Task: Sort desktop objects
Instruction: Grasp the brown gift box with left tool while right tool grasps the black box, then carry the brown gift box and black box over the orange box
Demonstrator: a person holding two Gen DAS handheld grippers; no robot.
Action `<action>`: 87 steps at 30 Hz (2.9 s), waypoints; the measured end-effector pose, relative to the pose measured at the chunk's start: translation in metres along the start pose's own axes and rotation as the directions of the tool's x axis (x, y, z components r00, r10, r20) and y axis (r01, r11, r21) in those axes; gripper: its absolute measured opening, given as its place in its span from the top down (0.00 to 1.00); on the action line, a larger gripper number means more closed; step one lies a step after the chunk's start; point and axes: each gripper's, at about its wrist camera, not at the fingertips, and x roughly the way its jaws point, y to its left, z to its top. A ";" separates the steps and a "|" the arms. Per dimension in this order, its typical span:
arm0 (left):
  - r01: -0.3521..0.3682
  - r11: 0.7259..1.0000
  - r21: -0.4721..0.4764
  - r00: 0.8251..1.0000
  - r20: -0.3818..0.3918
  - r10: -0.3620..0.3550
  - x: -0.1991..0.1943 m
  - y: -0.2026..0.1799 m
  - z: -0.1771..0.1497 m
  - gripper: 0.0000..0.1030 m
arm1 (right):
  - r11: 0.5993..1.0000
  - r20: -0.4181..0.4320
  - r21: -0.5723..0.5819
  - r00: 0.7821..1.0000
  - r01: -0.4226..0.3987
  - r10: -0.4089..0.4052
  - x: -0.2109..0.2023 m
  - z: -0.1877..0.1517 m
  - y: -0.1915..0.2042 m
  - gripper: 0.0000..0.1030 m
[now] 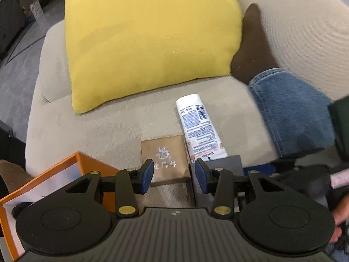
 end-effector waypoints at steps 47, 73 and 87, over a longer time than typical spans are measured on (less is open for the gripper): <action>-0.150 0.973 0.173 0.965 -0.190 0.183 0.059 -0.013 0.030 0.24 | 0.996 0.234 -0.050 0.970 0.077 -0.063 -0.063 -0.013 -0.001 0.62; 0.033 0.999 -0.021 0.991 0.127 -0.030 -0.117 0.016 -0.035 0.30 | 0.981 0.394 -0.192 0.917 0.016 0.062 -0.135 -0.062 0.082 0.66; -0.014 0.978 -0.207 0.980 0.192 0.055 -0.189 0.103 -0.152 0.30 | 0.912 0.233 -0.407 0.959 -0.056 0.163 -0.103 -0.124 0.223 0.66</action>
